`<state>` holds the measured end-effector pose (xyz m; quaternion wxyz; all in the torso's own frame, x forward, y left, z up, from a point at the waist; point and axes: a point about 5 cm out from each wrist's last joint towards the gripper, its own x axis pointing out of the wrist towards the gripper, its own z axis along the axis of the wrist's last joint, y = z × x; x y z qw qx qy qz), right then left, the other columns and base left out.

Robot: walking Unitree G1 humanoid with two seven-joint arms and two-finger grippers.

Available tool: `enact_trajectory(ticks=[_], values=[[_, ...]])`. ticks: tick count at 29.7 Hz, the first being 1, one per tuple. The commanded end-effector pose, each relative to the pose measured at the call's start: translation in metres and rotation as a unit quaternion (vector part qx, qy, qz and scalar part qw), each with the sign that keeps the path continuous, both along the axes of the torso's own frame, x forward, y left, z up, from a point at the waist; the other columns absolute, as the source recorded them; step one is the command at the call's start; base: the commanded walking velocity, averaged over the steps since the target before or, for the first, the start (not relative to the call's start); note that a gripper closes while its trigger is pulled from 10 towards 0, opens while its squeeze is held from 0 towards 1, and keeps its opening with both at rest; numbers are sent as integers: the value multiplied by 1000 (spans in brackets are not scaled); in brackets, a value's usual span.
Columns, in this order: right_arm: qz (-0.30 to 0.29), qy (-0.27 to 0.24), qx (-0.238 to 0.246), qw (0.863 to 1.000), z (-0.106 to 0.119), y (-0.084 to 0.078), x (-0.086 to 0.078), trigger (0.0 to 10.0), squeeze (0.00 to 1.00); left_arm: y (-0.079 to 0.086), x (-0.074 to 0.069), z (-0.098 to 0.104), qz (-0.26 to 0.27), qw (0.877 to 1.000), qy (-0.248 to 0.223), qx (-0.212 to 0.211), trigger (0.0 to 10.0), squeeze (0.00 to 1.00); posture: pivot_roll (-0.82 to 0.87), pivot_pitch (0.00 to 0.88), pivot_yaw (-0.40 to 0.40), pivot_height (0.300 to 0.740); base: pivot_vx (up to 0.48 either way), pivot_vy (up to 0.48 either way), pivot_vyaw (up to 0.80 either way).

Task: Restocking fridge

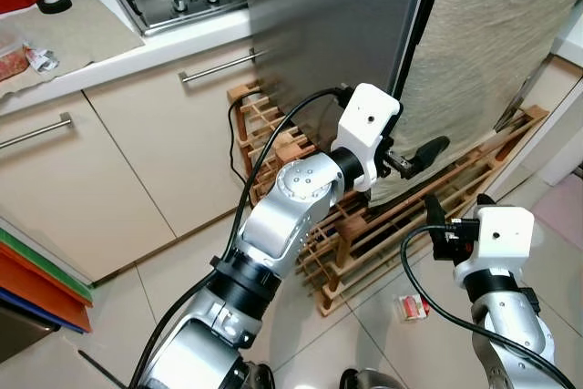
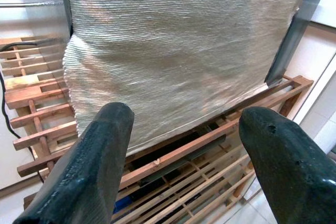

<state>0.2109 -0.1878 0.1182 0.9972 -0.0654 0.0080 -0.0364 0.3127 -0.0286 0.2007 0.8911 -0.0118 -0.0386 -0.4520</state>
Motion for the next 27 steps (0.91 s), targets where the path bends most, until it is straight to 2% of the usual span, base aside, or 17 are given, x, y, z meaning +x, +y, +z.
enact_trajectory(ticks=[1,12,15,18,23,27], values=[[-3,-3,-2,1000,1,0,-2,10000,8,-11,-1,11,-1,1000,-13,-15,10000,0,-61,99,34,740,0,0,0],[-5,0,-1,1000,1,0,-3,10000,8,-10,7,8,31,999,-5,-17,10000,0,-63,108,37,740,0,0,0],[-5,0,-1,1000,1,0,-4,10000,8,-13,6,8,25,1000,-4,-18,10000,0,-64,110,38,740,0,0,0],[-5,0,0,1000,1,0,-4,10000,8,-25,2,13,7,1000,-8,-27,10000,0,-66,110,41,740,0,0,0],[-7,-1,0,1000,1,1,-5,10000,8,-35,1,20,-9,999,-17,-31,10000,0,-74,110,47,740,0,0,0],[-9,-1,1,1000,0,1,-5,10000,8,-39,0,24,-16,999,-21,-36,10000,0,-74,110,48,740,0,0,0]])
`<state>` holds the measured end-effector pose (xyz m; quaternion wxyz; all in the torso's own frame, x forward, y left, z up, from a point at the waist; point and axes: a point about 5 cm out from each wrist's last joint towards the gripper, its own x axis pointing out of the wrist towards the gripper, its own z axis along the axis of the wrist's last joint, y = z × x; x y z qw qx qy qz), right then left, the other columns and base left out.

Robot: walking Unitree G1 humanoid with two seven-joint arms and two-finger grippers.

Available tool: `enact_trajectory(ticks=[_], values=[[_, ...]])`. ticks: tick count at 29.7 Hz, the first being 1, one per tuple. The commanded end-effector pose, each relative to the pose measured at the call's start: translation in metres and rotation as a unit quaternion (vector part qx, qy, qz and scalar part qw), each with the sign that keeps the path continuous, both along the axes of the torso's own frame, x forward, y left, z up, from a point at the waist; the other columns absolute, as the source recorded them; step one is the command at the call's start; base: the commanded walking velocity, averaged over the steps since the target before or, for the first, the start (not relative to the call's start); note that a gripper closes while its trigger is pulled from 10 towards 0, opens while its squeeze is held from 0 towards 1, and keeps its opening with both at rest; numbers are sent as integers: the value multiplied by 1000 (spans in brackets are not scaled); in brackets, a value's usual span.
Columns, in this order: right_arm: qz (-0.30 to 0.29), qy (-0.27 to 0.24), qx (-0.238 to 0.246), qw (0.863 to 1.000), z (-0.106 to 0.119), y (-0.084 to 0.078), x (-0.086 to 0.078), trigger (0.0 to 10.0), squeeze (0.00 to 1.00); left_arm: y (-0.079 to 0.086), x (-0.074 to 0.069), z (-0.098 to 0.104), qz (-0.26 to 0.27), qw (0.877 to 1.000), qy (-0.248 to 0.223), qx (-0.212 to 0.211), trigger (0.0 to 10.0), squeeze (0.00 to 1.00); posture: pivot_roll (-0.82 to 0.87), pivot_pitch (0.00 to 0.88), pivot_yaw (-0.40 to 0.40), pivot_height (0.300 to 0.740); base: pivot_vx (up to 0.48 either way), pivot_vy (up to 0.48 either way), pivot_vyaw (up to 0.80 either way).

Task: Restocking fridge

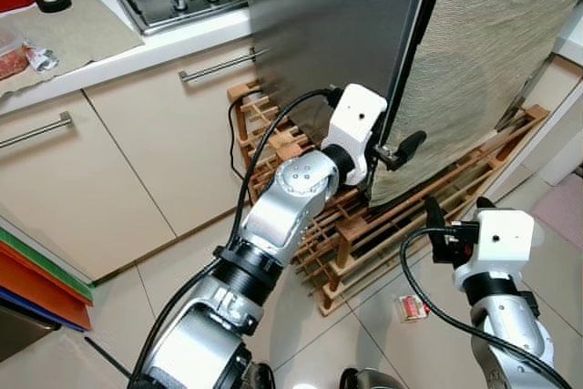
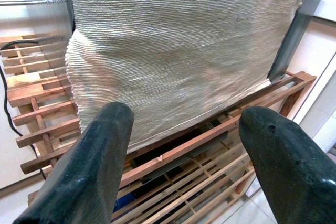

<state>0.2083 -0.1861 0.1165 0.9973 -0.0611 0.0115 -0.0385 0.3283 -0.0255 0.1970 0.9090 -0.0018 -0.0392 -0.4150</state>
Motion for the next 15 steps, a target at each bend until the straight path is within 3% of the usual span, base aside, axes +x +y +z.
enact_trajectory(ticks=[1,15], values=[[-7,-4,-3,1000,2,-1,-3,10000,4,-43,-17,30,-61,997,-20,-46,10000,0,-73,111,52,740,0,0,0],[-8,-3,-1,1000,0,1,-1,10000,8,-53,-27,41,-94,993,-11,-74,10000,0,-71,111,60,740,0,0,0]])
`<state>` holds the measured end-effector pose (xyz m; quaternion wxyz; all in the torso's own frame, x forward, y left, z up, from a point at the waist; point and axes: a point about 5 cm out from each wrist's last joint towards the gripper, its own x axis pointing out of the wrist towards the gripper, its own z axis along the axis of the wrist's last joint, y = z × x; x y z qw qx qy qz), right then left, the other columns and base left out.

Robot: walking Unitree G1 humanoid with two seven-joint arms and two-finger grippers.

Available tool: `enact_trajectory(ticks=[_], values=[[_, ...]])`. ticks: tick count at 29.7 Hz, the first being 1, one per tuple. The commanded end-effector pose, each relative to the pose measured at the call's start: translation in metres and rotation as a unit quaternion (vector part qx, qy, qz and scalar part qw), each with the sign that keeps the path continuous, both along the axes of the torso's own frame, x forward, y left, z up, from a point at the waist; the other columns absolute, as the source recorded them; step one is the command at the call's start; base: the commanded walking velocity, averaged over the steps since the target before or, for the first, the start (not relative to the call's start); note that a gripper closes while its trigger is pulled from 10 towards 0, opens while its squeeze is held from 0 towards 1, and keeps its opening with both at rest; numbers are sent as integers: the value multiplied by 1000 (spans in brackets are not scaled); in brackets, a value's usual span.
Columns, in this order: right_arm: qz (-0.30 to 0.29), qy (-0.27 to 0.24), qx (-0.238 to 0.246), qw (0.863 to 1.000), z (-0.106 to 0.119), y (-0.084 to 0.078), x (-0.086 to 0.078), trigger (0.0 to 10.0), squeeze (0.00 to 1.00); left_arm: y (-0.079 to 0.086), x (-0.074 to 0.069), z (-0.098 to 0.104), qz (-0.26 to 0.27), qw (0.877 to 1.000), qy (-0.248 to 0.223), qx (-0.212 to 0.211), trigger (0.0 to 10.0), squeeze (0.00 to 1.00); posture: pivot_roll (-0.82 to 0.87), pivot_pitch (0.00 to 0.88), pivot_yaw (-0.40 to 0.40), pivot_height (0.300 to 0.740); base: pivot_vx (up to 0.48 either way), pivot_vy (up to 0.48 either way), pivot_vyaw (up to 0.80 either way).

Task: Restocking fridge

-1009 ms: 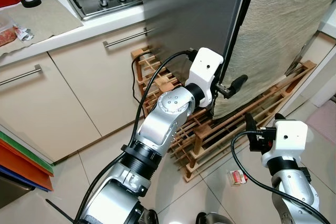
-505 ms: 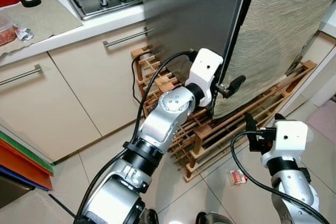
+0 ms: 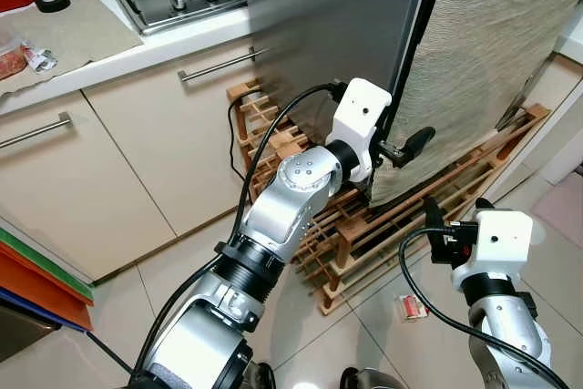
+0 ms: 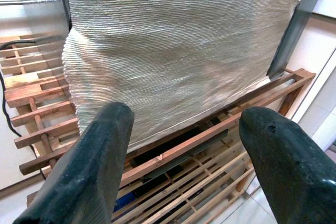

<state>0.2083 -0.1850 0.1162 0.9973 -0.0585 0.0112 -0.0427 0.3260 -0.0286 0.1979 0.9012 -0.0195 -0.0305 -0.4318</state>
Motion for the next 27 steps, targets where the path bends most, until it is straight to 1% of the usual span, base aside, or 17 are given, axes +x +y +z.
enact_trajectory(ticks=[1,4,7,10,13,15,18,19,20,21,22,23,24,25,26,27], values=[[-5,-2,-3,1000,0,0,-1,10000,8,-51,-25,41,-76,995,-26,-66,10000,0,-72,109,61,740,0,0,0],[-4,-3,-3,1000,0,0,0,10000,8,-59,-27,43,-76,995,-33,-60,10000,0,-73,110,62,740,0,0,0],[-4,-4,-3,1000,0,0,0,10000,8,-70,-27,41,-71,996,-46,-40,10000,0,-76,110,64,740,0,0,0],[-4,-4,-3,1000,0,0,0,10000,8,-74,-26,39,-69,996,-45,-32,10000,0,-80,111,64,740,0,0,0],[-4,-5,-3,1000,1,0,0,10000,8,-83,-27,38,-74,996,-41,-22,10000,0,-87,113,68,740,0,0,0],[-4,-6,-3,1000,1,1,0,10000,8,-89,-29,40,-83,996,-41,-21,10000,0,-89,115,70,740,0,0,0],[-4,-7,-3,1000,2,2,1,10000,8,-97,-33,44,-101,994,-39,-30,10000,0,-90,117,74,740,0,0,0],[-4,-7,-3,1000,2,2,1,10000,8,-97,-33,44,-101,994,-39,-30,10000,0,-90,117,74,740,0,0,0],[-5,-6,-3,1000,1,2,1,10000,4,-102,-40,50,-135,989,-22,-54,10000,0,-90,118,75,740,0,0,0],[-5,-6,-3,1000,1,2,1,10000,4,-102,-40,50,-135,989,-22,-54,10000,0,-90,118,75,740,0,0,0],[-6,-5,-3,1000,1,1,1,10000,4,-106,-49,59,-177,980,-3,-87,10000,0,-90,118,76,740,0,0,0],[-6,-5,-3,1000,1,1,1,10000,4,-106,-49,59,-177,980,-3,-87,10000,0,-90,118,76,740,0,0,0],[-8,-2,-2,1000,-1,0,0,10000,8,-108,-55,65,-204,973,4,-105,10000,0,-91,118,76,740,0,0,0],[-10,3,-4,1000,-3,-1,-1,10000,4,-110,-63,74,-241,962,12,-130,10000,0,-93,117,78,740,0,0,0],[-10,3,-4,1000,-3,-1,-1,10000,4,-110,-63,74,-241,962,12,-130,10000,0,-93,117,78,740,0,0,0],[-11,5,-5,1000,-4,-2,-1,10000,4,-110,-66,77,-253,957,14,-139,10000,0,-93,117,78,740,0,0,0]])
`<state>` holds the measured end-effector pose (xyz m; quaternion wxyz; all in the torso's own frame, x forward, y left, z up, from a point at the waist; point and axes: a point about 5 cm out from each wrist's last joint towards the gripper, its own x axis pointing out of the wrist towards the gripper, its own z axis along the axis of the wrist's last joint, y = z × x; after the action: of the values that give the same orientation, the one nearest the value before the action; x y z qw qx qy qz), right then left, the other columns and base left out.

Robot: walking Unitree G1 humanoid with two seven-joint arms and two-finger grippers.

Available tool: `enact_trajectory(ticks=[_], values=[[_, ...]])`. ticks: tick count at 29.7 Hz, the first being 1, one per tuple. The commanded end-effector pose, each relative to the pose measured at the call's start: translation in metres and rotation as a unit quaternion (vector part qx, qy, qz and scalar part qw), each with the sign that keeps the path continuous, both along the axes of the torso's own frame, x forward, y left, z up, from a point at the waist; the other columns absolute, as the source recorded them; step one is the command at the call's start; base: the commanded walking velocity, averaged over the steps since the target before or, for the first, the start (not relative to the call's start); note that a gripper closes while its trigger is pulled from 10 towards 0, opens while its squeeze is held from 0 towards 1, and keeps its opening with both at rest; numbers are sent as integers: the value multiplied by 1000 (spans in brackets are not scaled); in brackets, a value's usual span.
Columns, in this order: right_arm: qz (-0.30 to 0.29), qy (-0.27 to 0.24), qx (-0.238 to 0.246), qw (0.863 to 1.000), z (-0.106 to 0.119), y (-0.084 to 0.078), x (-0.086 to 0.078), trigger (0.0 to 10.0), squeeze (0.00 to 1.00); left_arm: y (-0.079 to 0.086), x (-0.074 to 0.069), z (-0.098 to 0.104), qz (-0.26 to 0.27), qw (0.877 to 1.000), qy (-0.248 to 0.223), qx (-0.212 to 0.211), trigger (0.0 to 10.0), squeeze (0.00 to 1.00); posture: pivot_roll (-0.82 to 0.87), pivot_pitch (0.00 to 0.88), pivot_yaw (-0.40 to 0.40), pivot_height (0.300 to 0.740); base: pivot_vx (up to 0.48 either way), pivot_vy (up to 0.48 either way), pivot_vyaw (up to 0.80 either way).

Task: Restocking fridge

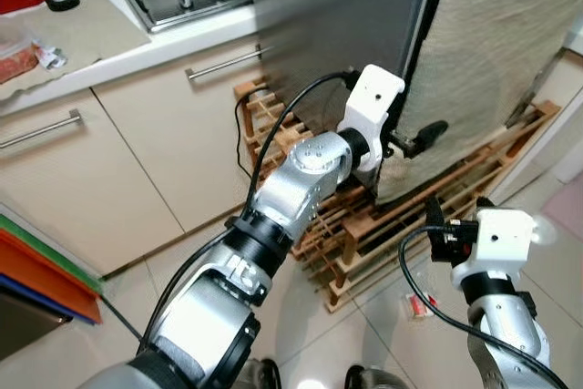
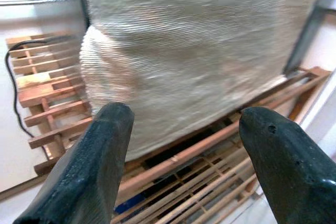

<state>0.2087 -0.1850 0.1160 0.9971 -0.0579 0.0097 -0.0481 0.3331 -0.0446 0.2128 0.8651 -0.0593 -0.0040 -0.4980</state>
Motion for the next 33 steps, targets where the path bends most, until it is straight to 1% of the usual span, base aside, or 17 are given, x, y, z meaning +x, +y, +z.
enact_trajectory(ticks=[1,3,33], values=[[-8,11,-10,1000,-6,-4,-3,10000,4,-94,-77,68,-194,971,-12,-141,10000,0,-96,116,80,740,0,0,0],[-12,19,-13,1000,-11,-8,-7,10000,8,-95,-83,76,-228,960,-3,-165,10000,0,-102,113,83,740,0,0,0],[-12,19,-13,1000,-11,-8,-7,10000,8,-95,-83,76,-228,960,-3,-165,10000,0,-102,113,83,740,0,0,0]])
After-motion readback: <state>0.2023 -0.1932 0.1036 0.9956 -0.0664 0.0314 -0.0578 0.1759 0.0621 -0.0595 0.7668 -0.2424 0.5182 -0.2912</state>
